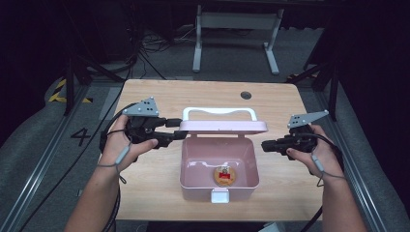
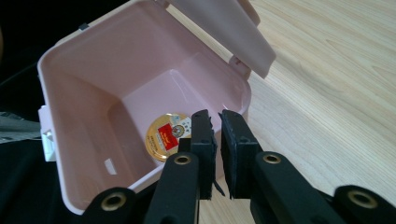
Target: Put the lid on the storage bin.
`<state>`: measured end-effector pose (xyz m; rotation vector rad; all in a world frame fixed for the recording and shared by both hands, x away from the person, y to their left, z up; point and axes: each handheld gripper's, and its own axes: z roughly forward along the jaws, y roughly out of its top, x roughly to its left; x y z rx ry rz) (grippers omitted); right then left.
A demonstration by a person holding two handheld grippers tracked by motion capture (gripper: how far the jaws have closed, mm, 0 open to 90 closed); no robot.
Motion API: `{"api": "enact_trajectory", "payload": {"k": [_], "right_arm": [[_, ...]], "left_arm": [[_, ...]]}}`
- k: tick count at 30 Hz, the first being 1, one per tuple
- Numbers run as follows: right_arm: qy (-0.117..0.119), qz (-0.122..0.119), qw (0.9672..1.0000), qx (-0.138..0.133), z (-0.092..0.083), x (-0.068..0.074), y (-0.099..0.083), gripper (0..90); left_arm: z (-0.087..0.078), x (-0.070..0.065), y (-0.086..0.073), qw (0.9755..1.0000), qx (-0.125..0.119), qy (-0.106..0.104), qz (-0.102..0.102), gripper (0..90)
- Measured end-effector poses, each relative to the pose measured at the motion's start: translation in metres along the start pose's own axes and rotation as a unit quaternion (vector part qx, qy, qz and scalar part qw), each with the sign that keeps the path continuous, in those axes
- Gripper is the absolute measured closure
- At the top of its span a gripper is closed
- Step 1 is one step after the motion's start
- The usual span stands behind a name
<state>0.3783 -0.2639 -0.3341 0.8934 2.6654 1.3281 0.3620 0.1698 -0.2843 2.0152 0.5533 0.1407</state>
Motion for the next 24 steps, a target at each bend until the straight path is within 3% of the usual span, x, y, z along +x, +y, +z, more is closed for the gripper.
{"api": "enact_trajectory", "payload": {"k": [2, 7, 8, 9, 10, 13, 24], "right_arm": [[0.002, -0.004, 1.0000, -0.003, 0.001, 0.000, 0.000, 84.9], [0.007, -0.007, 0.9999, -0.006, 0.002, 0.001, 0.000, 85.2], [0.012, -0.009, 0.9998, -0.010, 0.001, 0.003, 0.001, 85.3], [0.015, -0.011, 0.9998, -0.011, 0.001, 0.003, 0.001, 85.5], [0.015, -0.013, 0.9997, -0.014, 0.001, 0.003, 0.002, 85.5], [0.015, -0.014, 0.9996, -0.017, 0.001, 0.004, 0.002, 85.7], [0.014, -0.020, 0.9996, -0.012, 0.002, 0.005, 0.003, 85.8]], "left_arm": [[0.000, 0.000, -0.005, 0.9997, 0.020, -0.014, 0.004, 51.4], [0.002, 0.000, -0.012, 0.9986, 0.047, -0.022, 0.007, 48.5], [0.003, 0.002, -0.015, 0.9973, 0.069, -0.023, 0.011, 44.0], [0.003, 0.002, -0.015, 0.9973, 0.069, -0.023, 0.011, 43.9], [0.003, 0.003, -0.019, 0.9956, 0.090, -0.019, 0.015, 43.7], [0.003, 0.004, -0.022, 0.9941, 0.105, -0.021, 0.013, 41.9], [-0.002, 0.016, -0.030, 0.9943, 0.103, -0.023, -0.010, 39.8]]}}
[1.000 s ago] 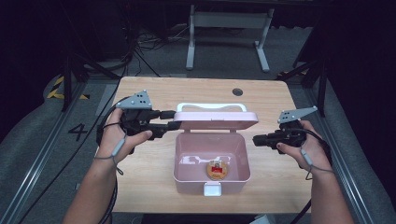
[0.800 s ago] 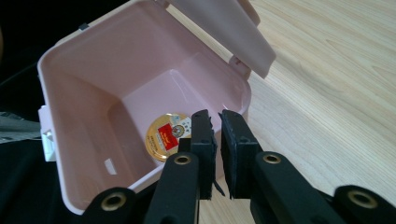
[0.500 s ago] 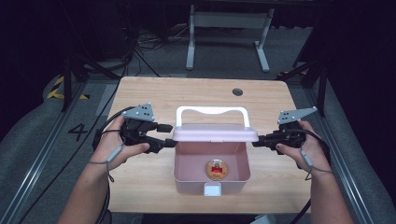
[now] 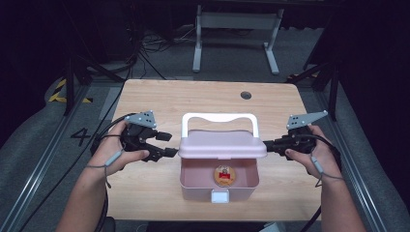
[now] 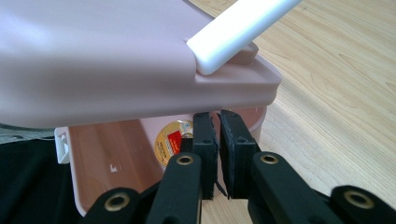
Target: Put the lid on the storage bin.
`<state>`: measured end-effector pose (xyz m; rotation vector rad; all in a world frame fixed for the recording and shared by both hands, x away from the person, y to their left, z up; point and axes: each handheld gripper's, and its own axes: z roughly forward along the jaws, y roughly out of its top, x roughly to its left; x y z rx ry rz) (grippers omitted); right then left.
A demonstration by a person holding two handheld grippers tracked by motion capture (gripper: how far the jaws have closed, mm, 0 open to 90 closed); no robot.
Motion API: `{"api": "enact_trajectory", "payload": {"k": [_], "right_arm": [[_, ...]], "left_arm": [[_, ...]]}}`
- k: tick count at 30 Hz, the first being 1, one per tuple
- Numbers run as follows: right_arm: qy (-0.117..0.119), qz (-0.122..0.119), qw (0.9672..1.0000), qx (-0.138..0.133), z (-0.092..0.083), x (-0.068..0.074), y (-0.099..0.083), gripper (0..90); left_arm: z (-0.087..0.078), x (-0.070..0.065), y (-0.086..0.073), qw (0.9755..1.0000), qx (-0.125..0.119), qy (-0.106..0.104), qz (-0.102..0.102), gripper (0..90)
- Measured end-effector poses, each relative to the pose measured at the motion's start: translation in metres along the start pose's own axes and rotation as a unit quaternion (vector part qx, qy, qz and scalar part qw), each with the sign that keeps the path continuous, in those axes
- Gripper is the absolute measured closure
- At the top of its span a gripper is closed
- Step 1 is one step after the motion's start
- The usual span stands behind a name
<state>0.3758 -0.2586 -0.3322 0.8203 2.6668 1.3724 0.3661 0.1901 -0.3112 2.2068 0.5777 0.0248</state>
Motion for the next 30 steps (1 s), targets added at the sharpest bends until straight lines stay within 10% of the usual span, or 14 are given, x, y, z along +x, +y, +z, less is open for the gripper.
{"api": "enact_trajectory", "payload": {"k": [10, 17, 30], "right_arm": [[0.010, -0.014, 0.9998, 0.008, -0.002, 0.002, 0.000, 85.4], [0.035, -0.023, 0.9987, 0.028, 0.000, 0.005, -0.001, 85.4], [0.051, -0.043, 0.9962, 0.057, 0.002, 0.012, -0.002, 85.5]], "left_arm": [[-0.009, 0.017, -0.009, 0.9991, -0.014, 0.025, -0.029, 36.6], [-0.009, 0.042, -0.021, 0.9896, 0.012, 0.123, -0.074, 34.2], [-0.003, 0.082, -0.047, 0.9856, 0.002, 0.135, -0.101, 30.4]]}}
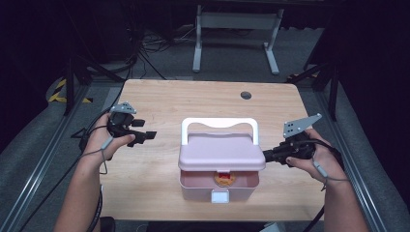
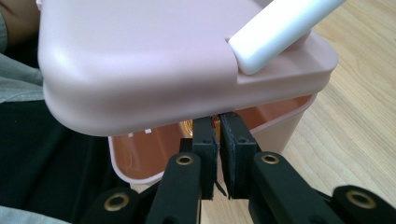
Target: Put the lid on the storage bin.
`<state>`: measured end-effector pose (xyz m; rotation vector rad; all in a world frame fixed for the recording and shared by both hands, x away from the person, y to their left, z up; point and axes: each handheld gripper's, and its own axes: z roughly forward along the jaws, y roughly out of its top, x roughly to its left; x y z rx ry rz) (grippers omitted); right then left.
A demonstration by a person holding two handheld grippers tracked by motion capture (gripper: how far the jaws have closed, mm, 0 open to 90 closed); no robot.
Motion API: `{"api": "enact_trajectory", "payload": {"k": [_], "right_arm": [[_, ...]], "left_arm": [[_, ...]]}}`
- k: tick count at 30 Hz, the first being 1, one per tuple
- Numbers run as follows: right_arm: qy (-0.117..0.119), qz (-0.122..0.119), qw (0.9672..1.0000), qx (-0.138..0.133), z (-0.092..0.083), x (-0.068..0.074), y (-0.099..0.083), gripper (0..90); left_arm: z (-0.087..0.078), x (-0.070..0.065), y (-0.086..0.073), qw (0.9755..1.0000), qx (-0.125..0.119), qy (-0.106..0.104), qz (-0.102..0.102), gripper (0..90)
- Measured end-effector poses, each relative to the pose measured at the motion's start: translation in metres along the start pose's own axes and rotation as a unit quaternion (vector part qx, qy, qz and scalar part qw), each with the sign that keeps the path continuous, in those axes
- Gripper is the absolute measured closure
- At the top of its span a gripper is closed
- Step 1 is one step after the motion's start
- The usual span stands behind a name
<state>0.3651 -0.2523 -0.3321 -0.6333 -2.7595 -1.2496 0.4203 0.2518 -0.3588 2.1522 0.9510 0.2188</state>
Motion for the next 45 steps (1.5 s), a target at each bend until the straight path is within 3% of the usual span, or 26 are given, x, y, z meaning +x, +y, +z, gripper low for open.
{"api": "enact_trajectory", "payload": {"k": [3, 7, 13, 21, 30, 33, 40, 45], "right_arm": [[0.005, -0.006, 0.9999, 0.010, 0.001, 0.001, 0.000, 85.9], [0.010, -0.012, 0.9996, 0.025, 0.002, 0.004, -0.001, 86.0], [0.015, -0.018, 0.9985, 0.050, 0.006, 0.006, -0.001, 86.0], [0.020, -0.019, 0.9969, 0.074, 0.009, 0.008, -0.002, 86.0], [0.024, -0.018, 0.9954, 0.091, 0.011, 0.006, -0.004, 86.5], [0.033, -0.013, 0.9961, 0.080, 0.010, 0.006, -0.004, 86.0], [0.029, -0.015, 0.9971, 0.069, 0.005, 0.007, -0.004, 83.3], [0.006, -0.014, 0.9994, 0.030, -0.004, 0.002, -0.002, 70.8]], "left_arm": [[0.005, 0.007, -0.003, 0.9999, -0.006, 0.004, -0.013, 30.5], [0.008, 0.018, -0.006, 0.9991, -0.026, 0.031, -0.009, 31.0], [0.014, 0.031, -0.015, 0.9985, -0.014, 0.043, -0.029, 30.9], [0.032, 0.042, -0.025, 0.9982, 0.004, 0.024, -0.054, 30.8], [0.039, 0.043, -0.028, 0.9981, 0.012, 0.020, -0.058, 30.8], [0.041, 0.042, -0.028, 0.9980, 0.014, 0.019, -0.059, 30.8], [0.038, 0.042, -0.028, 0.9982, 0.012, 0.021, -0.055, 30.7], [0.034, 0.042, -0.032, 0.9980, 0.011, 0.022, -0.059, 29.6]]}}
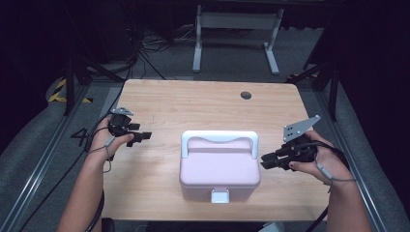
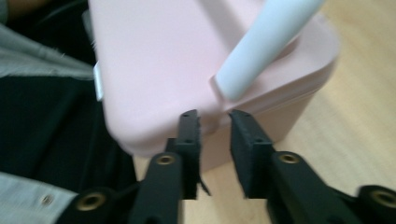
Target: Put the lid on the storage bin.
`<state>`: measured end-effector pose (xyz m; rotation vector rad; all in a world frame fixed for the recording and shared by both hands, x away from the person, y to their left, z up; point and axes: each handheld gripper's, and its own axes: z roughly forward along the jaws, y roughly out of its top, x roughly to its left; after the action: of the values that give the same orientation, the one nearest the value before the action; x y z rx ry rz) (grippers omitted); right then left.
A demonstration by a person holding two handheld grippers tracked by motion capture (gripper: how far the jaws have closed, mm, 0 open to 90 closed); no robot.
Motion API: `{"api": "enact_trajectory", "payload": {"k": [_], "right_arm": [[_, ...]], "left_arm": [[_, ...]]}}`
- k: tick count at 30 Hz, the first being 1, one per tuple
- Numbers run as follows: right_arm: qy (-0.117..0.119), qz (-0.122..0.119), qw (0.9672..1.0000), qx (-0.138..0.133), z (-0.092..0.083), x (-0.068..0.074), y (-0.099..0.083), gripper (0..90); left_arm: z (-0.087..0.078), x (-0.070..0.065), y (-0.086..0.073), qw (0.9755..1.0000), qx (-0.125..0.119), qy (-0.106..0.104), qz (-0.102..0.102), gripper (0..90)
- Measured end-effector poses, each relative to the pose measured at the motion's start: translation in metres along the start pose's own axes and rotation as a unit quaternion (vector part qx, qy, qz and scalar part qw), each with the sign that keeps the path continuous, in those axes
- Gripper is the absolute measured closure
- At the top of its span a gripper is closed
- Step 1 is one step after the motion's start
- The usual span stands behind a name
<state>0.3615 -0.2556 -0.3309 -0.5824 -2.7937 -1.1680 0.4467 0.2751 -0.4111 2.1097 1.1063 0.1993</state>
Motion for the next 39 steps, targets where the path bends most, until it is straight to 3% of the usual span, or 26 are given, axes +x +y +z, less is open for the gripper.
{"api": "enact_trajectory", "payload": {"k": [4, 8, 17, 23, 24, 39], "right_arm": [[-0.036, 0.011, 0.9984, -0.042, -0.007, -0.009, 0.002, 60.0], [-0.086, 0.032, 0.9928, -0.077, -0.012, -0.025, 0.002, 54.3], [-0.148, 0.066, 0.9823, -0.095, -0.011, -0.059, -0.006, 46.0], [-0.173, 0.088, 0.9765, -0.093, -0.008, -0.076, -0.016, 41.2], [-0.185, 0.098, 0.9740, -0.085, -0.006, -0.083, -0.021, 40.4], [-0.208, 0.143, 0.9665, -0.047, 0.008, -0.111, -0.049, 37.2]], "left_arm": [[-0.005, 0.001, -0.006, 1.0000, -0.001, 0.000, -0.007, 28.4], [-0.012, 0.003, -0.014, 0.9998, -0.005, 0.010, -0.018, 27.4], [-0.021, 0.008, -0.026, 0.9994, -0.001, 0.023, -0.027, 28.2], [-0.021, 0.011, -0.030, 0.9988, 0.009, 0.039, -0.028, 28.2], [-0.019, 0.011, -0.030, 0.9986, 0.009, 0.041, -0.031, 28.2], [-0.008, 0.013, -0.029, 0.9985, 0.031, 0.034, -0.028, 28.2]]}}
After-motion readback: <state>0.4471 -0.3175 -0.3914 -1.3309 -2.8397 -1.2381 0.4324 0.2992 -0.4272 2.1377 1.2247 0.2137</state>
